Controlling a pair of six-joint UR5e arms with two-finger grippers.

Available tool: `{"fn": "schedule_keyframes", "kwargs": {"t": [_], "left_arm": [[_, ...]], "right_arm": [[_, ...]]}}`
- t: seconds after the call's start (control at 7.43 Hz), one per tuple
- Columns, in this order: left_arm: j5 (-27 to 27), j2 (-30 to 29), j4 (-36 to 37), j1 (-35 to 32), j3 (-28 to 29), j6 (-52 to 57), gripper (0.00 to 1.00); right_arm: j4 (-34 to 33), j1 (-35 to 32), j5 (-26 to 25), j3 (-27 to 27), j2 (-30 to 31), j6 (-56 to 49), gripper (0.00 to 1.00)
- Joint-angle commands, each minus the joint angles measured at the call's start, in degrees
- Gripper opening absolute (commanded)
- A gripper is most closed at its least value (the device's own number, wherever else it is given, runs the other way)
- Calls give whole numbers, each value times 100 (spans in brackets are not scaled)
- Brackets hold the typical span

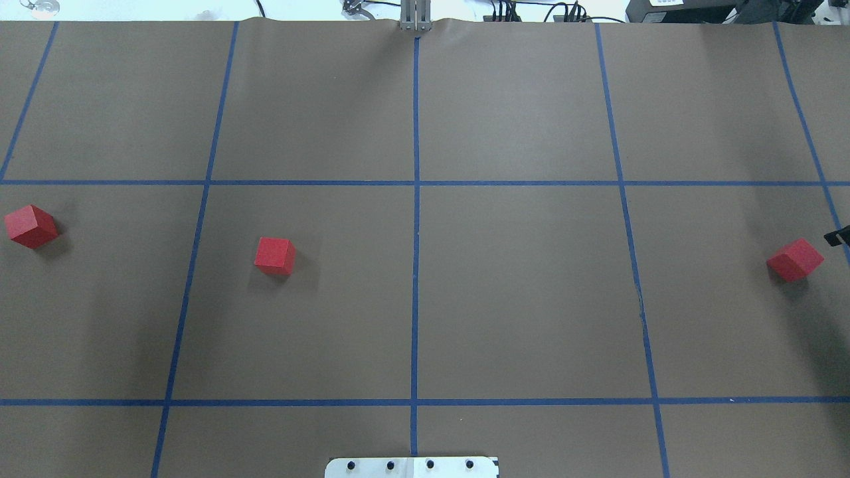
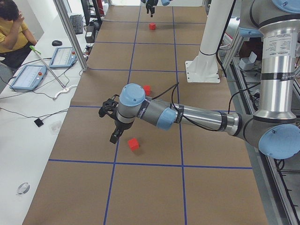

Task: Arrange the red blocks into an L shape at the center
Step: 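Reach the right gripper to the outermost red cube and grasp it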

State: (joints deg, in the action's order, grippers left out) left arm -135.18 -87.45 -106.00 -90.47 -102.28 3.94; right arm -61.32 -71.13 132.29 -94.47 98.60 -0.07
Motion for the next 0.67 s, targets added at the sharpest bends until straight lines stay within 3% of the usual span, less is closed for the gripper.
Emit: {"fn": "schedule_keyframes", "kwargs": {"t": [0.0,0.54], "left_arm": [[0,-1,-26,3,6,-7,100],[0,-1,-35,3,23,-7,100]], "right_arm": [[24,510,-204,69,-138,390,99],[24,793,-353,279,-139,631,99]]}}
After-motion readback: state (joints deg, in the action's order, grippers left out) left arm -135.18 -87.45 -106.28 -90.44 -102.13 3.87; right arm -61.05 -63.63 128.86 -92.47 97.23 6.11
